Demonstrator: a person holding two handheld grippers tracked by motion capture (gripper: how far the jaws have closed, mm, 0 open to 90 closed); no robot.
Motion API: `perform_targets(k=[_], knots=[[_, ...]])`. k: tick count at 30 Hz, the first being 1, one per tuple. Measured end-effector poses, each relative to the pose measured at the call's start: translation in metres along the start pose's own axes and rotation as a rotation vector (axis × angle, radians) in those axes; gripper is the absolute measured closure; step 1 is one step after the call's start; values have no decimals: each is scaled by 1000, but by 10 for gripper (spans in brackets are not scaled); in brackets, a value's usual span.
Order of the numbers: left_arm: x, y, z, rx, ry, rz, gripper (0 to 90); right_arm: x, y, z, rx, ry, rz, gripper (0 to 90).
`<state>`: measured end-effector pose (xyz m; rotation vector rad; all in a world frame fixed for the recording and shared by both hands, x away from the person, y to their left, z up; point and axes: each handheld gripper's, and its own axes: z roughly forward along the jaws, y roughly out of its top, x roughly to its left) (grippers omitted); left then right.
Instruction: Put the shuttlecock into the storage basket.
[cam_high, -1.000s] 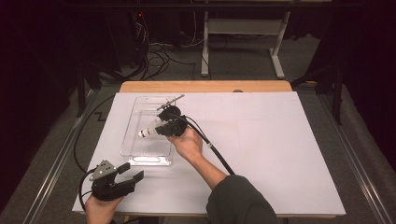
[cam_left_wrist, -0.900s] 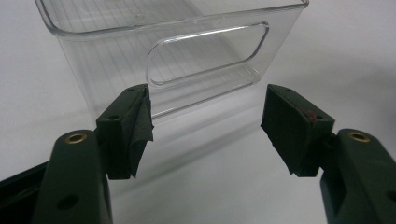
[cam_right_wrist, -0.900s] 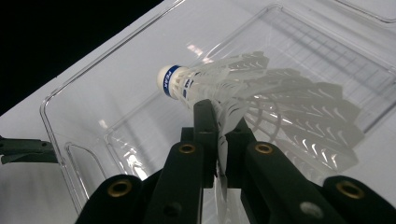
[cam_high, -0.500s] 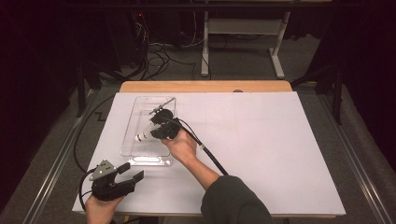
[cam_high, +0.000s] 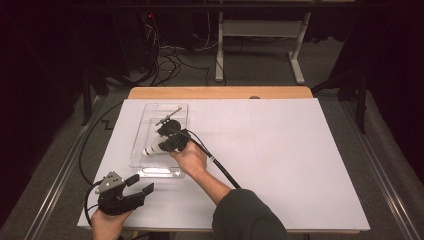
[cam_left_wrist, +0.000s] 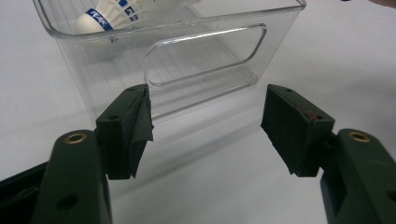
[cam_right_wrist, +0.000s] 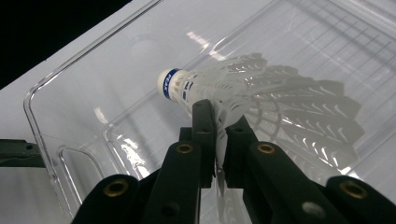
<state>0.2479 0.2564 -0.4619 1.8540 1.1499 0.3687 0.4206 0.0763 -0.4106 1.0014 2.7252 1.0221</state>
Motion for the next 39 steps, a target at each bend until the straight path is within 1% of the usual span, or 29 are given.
perform_targets(k=[3, 4, 7, 8, 12, 17, 20, 22, 26, 29, 31, 34, 39], knots=[[0, 0, 0, -1, -1, -1, 339, 1, 0, 2, 7, -4, -3, 861], [0, 0, 0, -1, -1, -1, 339, 2, -1, 3, 10, -4, -13, 860], [0, 0, 0, -2, -1, 0, 339, 2, -1, 3, 16, 4, -8, 853], [0, 0, 0, -2, -1, 0, 339, 2, -1, 4, 14, 7, -19, 852], [0, 0, 0, -3, -2, -3, 339, 4, 0, 4, 22, 20, -18, 832], [0, 0, 0, -2, -2, -2, 340, 3, -1, 3, 40, 26, -13, 736], [0, 0, 0, -3, -1, -3, 340, 2, 0, 2, 40, 19, -22, 670], [0, 0, 0, -3, -1, -3, 340, 1, 0, 0, 37, 25, -15, 652], [0, 0, 0, -2, -1, -3, 340, 1, 0, 0, 56, 32, -16, 613], [0, 0, 0, -3, -1, -3, 340, 3, 0, -1, 51, 20, -32, 594], [0, 0, 0, -2, -1, -2, 340, 3, 0, 0, 64, 36, -29, 602], [0, 0, 0, -3, -1, -3, 340, 1, -1, 1, 82, 49, -34, 577], [0, 0, 0, -3, 1, -4, 340, 2, -2, -1, 82, 72, -22, 526]])
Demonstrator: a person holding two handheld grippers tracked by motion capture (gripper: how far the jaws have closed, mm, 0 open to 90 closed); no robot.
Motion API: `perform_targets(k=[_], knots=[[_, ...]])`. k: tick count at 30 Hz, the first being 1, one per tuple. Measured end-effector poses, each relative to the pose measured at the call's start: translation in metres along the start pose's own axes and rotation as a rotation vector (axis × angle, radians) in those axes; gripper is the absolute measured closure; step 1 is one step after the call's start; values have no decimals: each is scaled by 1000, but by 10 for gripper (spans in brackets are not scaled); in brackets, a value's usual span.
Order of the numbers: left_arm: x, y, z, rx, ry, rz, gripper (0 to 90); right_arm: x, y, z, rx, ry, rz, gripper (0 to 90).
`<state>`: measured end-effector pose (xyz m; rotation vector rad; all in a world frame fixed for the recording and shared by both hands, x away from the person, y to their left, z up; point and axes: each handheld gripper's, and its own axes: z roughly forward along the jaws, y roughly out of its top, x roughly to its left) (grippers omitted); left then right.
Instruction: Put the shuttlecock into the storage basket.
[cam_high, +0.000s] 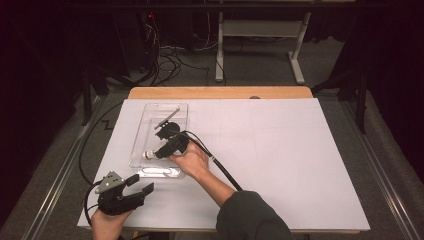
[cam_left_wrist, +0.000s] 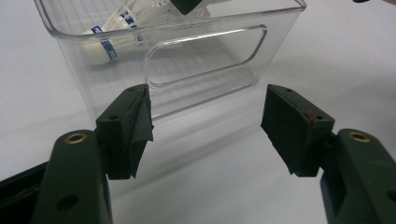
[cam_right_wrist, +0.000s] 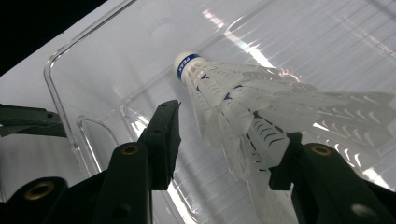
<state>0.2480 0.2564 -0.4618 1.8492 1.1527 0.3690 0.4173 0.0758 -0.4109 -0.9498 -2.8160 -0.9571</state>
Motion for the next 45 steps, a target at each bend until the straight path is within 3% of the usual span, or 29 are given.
perform_targets(k=[13, 25, 35, 42, 45], knots=[[-1, 0, 1, 6, -1, 6, 341, -7, -8, -5, 1, 19, 14, 520], [-1, 0, 1, 4, 0, 6, 342, -10, -13, -15, -10, 8, 22, 551], [-1, 1, 1, 6, 1, 9, 342, -15, -19, -26, -18, 2, 29, 724], [-1, 1, 1, 7, -1, 10, 342, -13, -20, -26, -14, 13, 20, 880], [-1, 1, 1, 12, -1, 15, 342, -12, -20, -23, -8, 18, 15, 900]])
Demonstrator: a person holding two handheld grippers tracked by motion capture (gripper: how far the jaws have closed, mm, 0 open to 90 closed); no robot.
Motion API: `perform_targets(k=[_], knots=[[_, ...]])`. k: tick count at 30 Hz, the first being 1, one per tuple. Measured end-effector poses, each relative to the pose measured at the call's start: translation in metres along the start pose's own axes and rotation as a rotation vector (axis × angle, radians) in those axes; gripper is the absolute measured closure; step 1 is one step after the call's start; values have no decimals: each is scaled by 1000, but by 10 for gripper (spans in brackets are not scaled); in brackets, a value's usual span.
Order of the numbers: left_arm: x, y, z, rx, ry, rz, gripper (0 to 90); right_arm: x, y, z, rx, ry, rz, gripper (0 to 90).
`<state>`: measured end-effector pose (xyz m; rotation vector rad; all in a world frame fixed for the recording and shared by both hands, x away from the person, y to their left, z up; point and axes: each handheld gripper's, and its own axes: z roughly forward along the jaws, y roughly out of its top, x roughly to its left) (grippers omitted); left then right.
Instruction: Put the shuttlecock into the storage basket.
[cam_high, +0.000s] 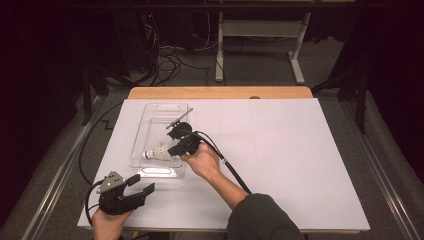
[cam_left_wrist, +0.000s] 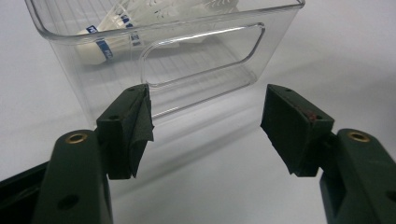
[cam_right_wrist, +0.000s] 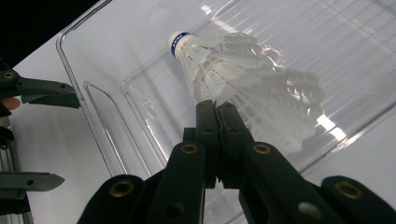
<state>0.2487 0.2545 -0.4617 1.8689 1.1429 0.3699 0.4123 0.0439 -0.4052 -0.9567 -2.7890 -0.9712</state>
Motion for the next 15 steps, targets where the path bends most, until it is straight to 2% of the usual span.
perform_targets(k=[7, 9, 13, 15], knots=[[0, 0, 0, -6, 0, -2, 342, -1, 1, 4, 4, 12, 4, 900], [0, 0, 0, -6, 0, -3, 342, -1, 1, 5, 8, 1, 10, 891], [0, 0, 0, -5, -1, -3, 342, 0, 1, 5, 22, -39, 4, 788], [0, 0, 0, -5, -1, -4, 342, -2, 2, 2, 12, -39, 12, 759]])
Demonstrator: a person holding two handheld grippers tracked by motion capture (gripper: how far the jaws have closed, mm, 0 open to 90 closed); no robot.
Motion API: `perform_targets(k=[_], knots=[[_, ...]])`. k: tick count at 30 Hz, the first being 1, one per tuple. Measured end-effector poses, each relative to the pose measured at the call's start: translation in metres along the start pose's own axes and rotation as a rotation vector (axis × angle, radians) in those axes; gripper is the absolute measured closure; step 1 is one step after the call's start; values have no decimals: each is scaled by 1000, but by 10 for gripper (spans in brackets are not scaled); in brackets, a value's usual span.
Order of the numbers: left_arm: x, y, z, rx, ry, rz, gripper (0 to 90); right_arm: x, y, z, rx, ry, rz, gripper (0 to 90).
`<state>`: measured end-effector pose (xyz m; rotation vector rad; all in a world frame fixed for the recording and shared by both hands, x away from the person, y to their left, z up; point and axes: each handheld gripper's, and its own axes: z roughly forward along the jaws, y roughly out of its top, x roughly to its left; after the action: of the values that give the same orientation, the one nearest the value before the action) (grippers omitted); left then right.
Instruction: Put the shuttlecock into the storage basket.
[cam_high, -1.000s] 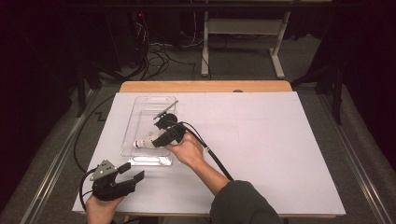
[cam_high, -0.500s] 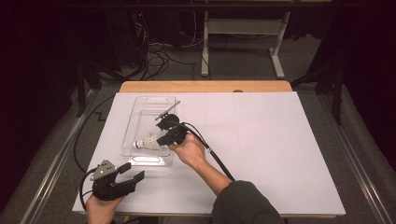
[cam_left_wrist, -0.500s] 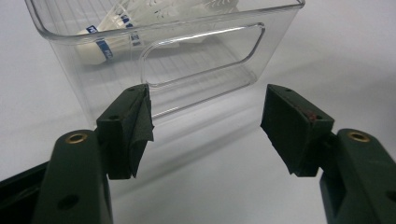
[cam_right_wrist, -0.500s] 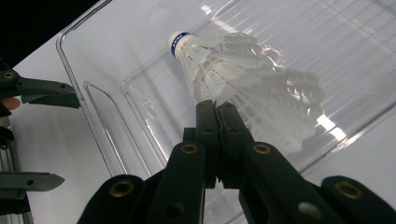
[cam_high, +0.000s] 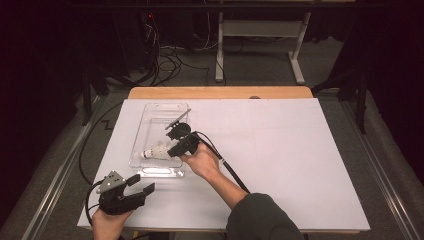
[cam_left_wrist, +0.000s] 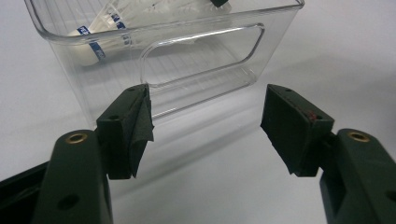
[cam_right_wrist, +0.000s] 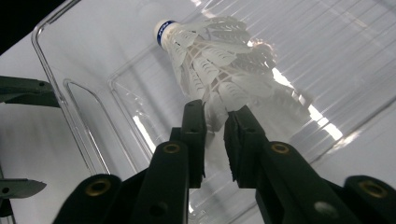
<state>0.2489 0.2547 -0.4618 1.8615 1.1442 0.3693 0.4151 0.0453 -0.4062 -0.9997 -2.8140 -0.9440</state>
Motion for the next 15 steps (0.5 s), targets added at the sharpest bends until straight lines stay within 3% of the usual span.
perform_targets(k=[15], knots=[[0, 0, 0, 6, -2, 4, 343, -2, -2, -13, -40, -24, -4, 675]])
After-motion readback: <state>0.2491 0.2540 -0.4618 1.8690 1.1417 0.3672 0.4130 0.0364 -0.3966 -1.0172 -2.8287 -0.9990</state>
